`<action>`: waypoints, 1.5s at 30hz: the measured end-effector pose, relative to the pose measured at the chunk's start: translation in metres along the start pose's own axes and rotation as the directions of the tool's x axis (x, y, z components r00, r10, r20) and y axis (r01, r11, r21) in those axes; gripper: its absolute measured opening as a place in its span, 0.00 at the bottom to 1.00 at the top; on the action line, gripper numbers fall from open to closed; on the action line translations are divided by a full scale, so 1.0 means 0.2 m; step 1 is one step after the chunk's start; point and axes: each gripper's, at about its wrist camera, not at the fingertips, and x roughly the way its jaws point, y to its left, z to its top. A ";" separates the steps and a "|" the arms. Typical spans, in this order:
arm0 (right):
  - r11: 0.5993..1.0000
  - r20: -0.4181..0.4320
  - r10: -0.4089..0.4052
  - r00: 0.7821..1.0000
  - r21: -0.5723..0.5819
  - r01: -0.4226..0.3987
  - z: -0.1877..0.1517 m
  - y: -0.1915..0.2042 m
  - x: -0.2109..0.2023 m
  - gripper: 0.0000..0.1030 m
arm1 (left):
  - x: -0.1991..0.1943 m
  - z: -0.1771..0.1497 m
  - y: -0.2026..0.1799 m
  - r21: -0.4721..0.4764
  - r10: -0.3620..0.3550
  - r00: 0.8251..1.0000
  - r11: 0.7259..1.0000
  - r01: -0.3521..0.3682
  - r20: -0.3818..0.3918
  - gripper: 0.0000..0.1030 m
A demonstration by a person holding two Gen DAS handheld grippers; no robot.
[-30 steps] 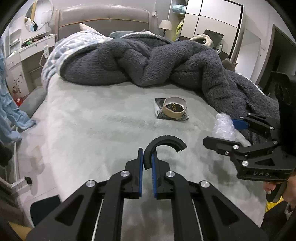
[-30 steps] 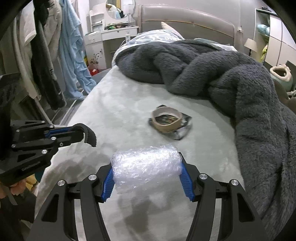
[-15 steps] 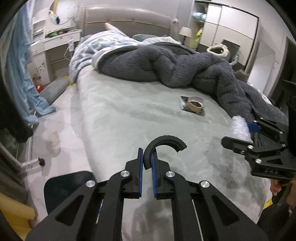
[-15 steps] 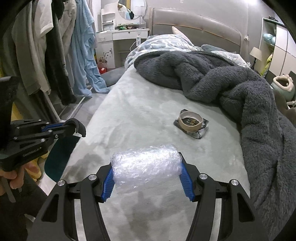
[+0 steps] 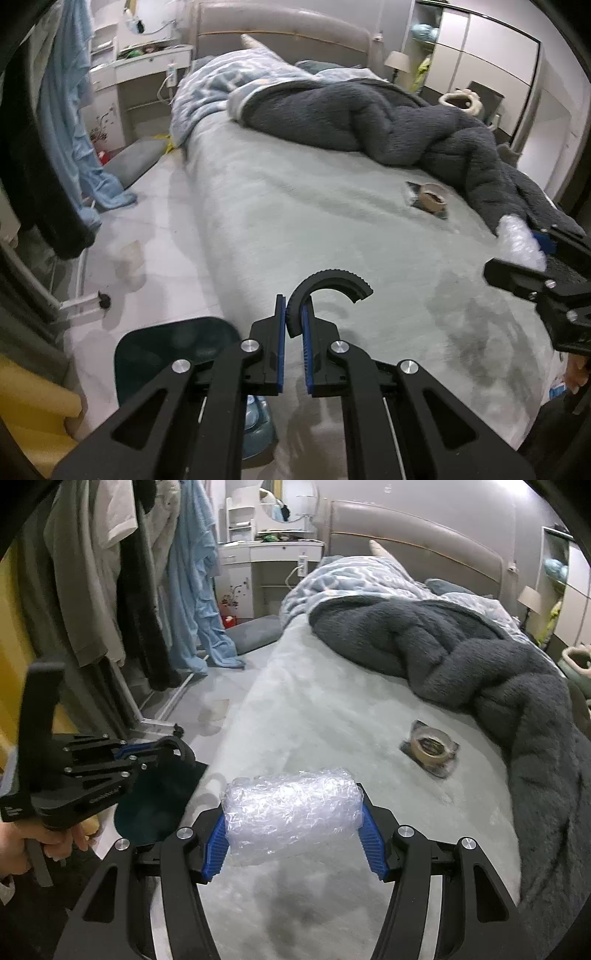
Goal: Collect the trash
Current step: 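Carry the black piece and bubble wrap roll in both tools to the bin, then open the left tool over the bin while the right tool holds the bubble wrap above it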
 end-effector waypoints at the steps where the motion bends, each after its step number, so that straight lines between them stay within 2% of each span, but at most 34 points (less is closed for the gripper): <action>1: 1.000 -0.002 0.009 1.000 -0.004 -0.009 0.01 0.02 0.01 0.60 | 0.01 -0.01 0.02 -0.010 0.006 1.000 1.000 -0.006 -0.007 0.09; 8: 0.997 -0.023 0.050 0.998 -0.058 -0.051 0.09 0.19 0.13 0.60 | 0.05 -0.06 0.21 -0.053 0.067 0.996 0.996 -0.070 -0.056 0.09; 15: 0.989 -0.049 0.096 0.994 -0.108 -0.100 0.17 0.37 0.26 0.60 | 0.12 -0.16 0.44 -0.111 0.115 0.981 0.985 -0.134 -0.158 0.09; 22: 0.980 -0.085 0.130 0.988 -0.141 -0.141 0.22 0.51 0.41 0.60 | 0.20 -0.28 0.61 -0.150 0.126 0.951 0.973 -0.173 -0.283 0.09; 28: 0.973 -0.133 0.141 0.981 -0.167 -0.162 0.19 0.58 0.56 0.60 | 0.26 -0.37 0.71 -0.210 0.089 0.925 0.962 -0.177 -0.370 0.09; 32: 0.968 -0.172 0.145 0.974 -0.178 -0.175 0.17 0.62 0.65 0.60 | 0.31 -0.44 0.76 -0.228 0.078 0.900 0.955 -0.191 -0.429 0.09; 36: 0.966 -0.191 0.156 0.969 -0.177 -0.191 0.17 0.66 0.71 0.60 | 0.34 -0.47 0.81 -0.244 0.075 0.883 0.947 -0.209 -0.463 0.10; 39: 0.964 -0.203 0.160 0.966 -0.180 -0.198 0.18 0.68 0.74 0.60 | 0.33 -0.50 0.83 -0.246 0.078 0.878 0.945 -0.216 -0.473 0.12; 40: 0.963 -0.208 0.161 0.965 -0.179 -0.199 0.18 0.68 0.76 0.60 | 0.33 -0.50 0.84 -0.245 0.078 0.876 0.945 -0.217 -0.476 0.15; 42: 0.964 -0.221 0.161 0.962 -0.175 -0.202 0.17 0.68 0.79 0.60 | 0.32 -0.51 0.85 -0.245 0.081 0.875 0.944 -0.221 -0.477 0.30; 43: 0.964 -0.226 0.161 0.961 -0.173 -0.202 0.16 0.68 0.80 0.60 | 0.31 -0.51 0.87 -0.247 0.085 0.877 0.943 -0.224 -0.473 0.40; 45: 0.965 -0.233 0.163 0.959 -0.165 -0.204 0.15 0.68 0.83 0.60 | 0.28 -0.50 0.89 -0.255 0.090 0.883 0.940 -0.229 -0.461 0.44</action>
